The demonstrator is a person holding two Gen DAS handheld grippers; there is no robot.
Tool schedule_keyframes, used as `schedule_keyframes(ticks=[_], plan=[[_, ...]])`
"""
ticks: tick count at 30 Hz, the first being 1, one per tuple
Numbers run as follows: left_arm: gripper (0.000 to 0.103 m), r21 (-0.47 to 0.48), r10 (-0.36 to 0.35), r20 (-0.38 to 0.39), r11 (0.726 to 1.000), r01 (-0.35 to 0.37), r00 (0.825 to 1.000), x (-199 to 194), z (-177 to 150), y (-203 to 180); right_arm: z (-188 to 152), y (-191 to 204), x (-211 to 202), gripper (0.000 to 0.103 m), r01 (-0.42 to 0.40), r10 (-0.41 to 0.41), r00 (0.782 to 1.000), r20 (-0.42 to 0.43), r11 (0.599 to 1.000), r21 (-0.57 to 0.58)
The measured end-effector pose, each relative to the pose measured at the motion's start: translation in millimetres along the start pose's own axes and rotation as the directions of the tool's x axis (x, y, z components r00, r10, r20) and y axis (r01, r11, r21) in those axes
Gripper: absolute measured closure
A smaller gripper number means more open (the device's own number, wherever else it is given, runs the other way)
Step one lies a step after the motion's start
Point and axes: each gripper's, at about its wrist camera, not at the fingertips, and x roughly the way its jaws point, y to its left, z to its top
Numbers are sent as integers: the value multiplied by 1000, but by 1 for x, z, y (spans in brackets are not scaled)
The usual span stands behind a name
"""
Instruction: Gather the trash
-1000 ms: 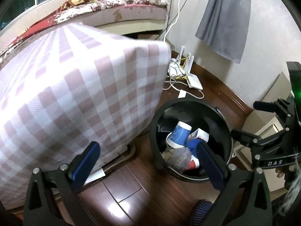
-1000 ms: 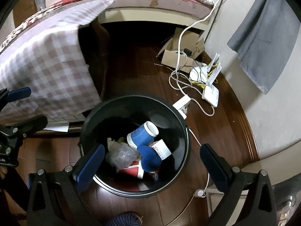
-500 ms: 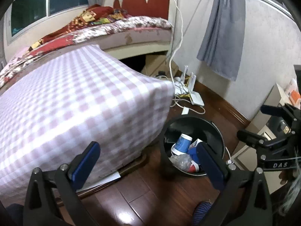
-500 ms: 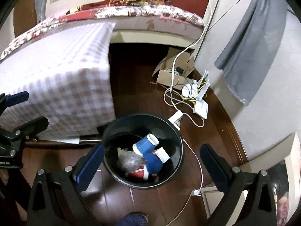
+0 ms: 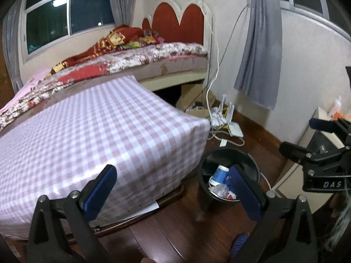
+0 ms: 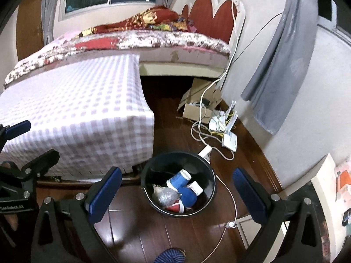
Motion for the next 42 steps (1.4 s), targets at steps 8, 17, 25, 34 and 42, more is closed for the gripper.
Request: schedule_keyframes(ticks=[8, 17, 25, 34, 42], plan=[[1, -16, 19, 77, 1000, -18, 997, -52, 8, 9, 4, 7, -56, 1, 33, -36, 997, 67, 998, 52], [1, -13, 6, 161, 1000, -4, 987, -90, 13, 9, 7, 14, -111, 1, 53, -61, 984, 165, 997, 55], [1, -17, 12, 184, 1000, -9, 983, -90, 18, 10, 8, 18, -117, 1, 55, -63, 983, 175, 997, 49], [1, -8, 6, 184, 1000, -4, 983, -93, 16, 8, 4, 16, -117, 1, 55, -65, 983, 170, 997, 61], [1, 11, 7, 187, 1000, -9, 982, -93, 18, 3, 3, 12, -120, 1, 54, -65, 983, 173, 996, 67]])
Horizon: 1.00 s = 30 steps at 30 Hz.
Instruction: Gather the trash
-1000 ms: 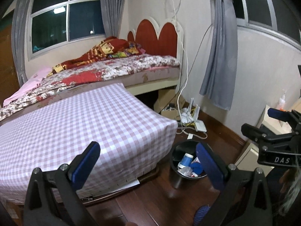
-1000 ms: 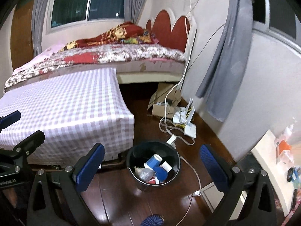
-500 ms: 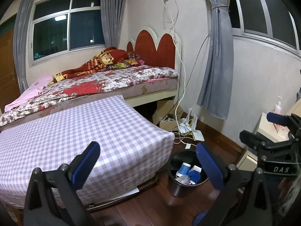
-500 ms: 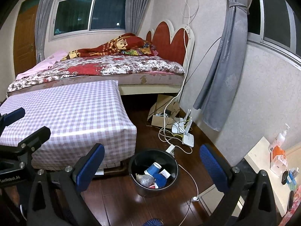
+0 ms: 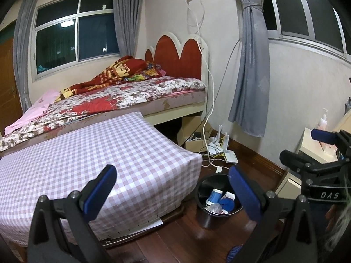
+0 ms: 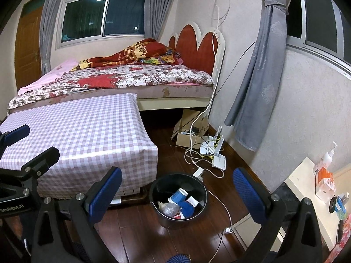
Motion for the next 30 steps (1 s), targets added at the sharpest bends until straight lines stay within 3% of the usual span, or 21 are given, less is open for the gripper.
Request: schedule_keyframes(ticks=[30], plan=[[1, 4, -14, 5, 1000, 14, 1000, 0, 3, 1, 3, -5, -4, 1, 0, 0, 1000, 4, 1000, 14]])
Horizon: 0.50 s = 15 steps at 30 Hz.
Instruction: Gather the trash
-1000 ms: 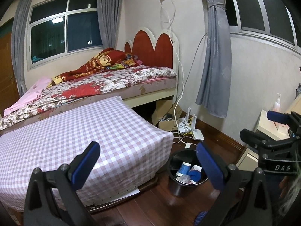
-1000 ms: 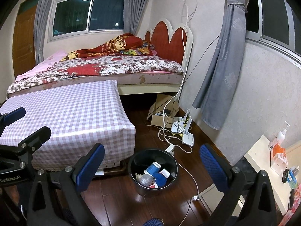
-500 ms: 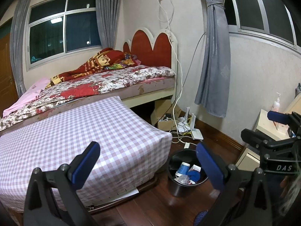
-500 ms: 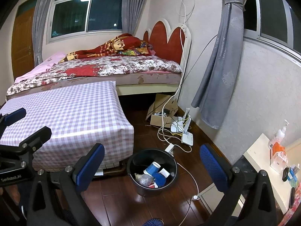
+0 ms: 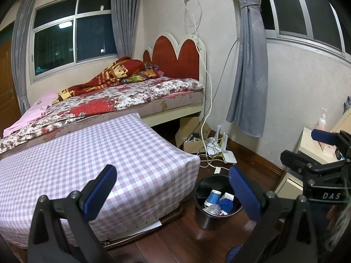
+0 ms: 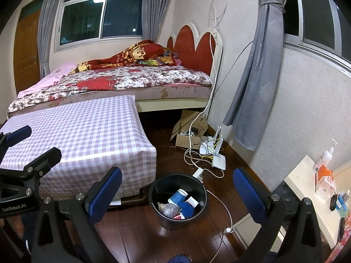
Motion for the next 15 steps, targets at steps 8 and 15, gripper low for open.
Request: schedule_keyframes(ticks=[8, 15], plan=[[1, 2, -3, 1, 1000, 3, 1000, -1, 1, 0, 0, 0, 0, 1, -1, 1, 1000, 0, 1000, 0], [1, 3, -3, -1, 1000, 3, 1000, -1, 2, -1, 0, -1, 0, 1, -2, 2, 1000, -1, 1000, 3]])
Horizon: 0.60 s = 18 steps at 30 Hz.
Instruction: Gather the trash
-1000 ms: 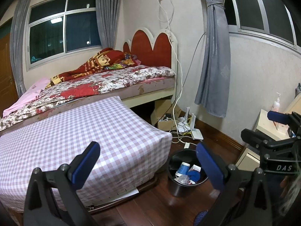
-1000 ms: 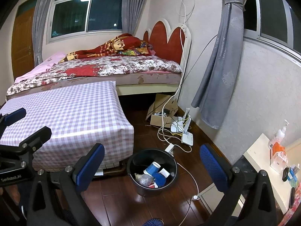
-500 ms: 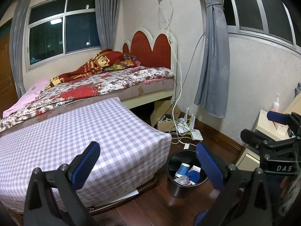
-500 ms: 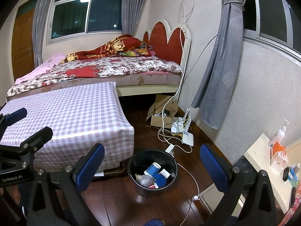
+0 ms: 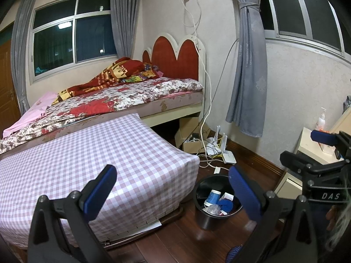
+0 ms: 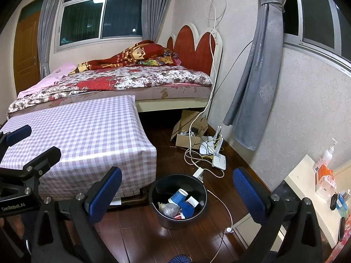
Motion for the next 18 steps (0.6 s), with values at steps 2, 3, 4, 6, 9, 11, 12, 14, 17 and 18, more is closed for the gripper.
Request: schedule_keyframes(ticks=[2, 3, 4, 6, 9, 11, 12, 14, 17, 18], plan=[[1, 1, 1, 0, 1000, -1, 1000, 0, 0, 0, 0, 0, 0, 1, 1, -1, 1000, 0, 1000, -1], [1, 0, 0, 0, 1000, 0, 1000, 0, 0, 0, 0, 0, 0, 1, 0, 0, 1000, 0, 1000, 0], [1, 0, 0, 0, 1000, 0, 1000, 0, 0, 0, 0, 0, 0, 1, 0, 0, 1000, 0, 1000, 0], [1, 1, 0, -1, 1000, 0, 1000, 0, 0, 0, 0, -1, 0, 1, 1, -1, 1000, 0, 1000, 0], [1, 1, -2, -2, 1000, 2, 1000, 0, 0, 0, -1, 0, 0, 1, 0, 0, 1000, -2, 1000, -1], [1, 0, -3, -5, 1000, 3, 1000, 0, 0, 1, -2, 1, -1, 1, 0, 0, 1000, -4, 1000, -1], [1, -1, -5, -7, 1000, 5, 1000, 1, -1, 1, -2, 2, 0, 1, 0, 0, 1000, -6, 1000, 0], [1, -2, -2, -7, 1000, 2, 1000, 1, -2, 2, -3, 3, -1, 1, 1, -1, 1000, -8, 1000, 1], [1, 2, -3, 3, 1000, 3, 1000, 1, -3, 3, -4, 3, -1, 1, 1, -1, 1000, -8, 1000, 1], [1, 3, -7, 8, 1000, 7, 1000, 0, -3, 3, -4, 4, -1, 1, 1, -1, 1000, -8, 1000, 1]])
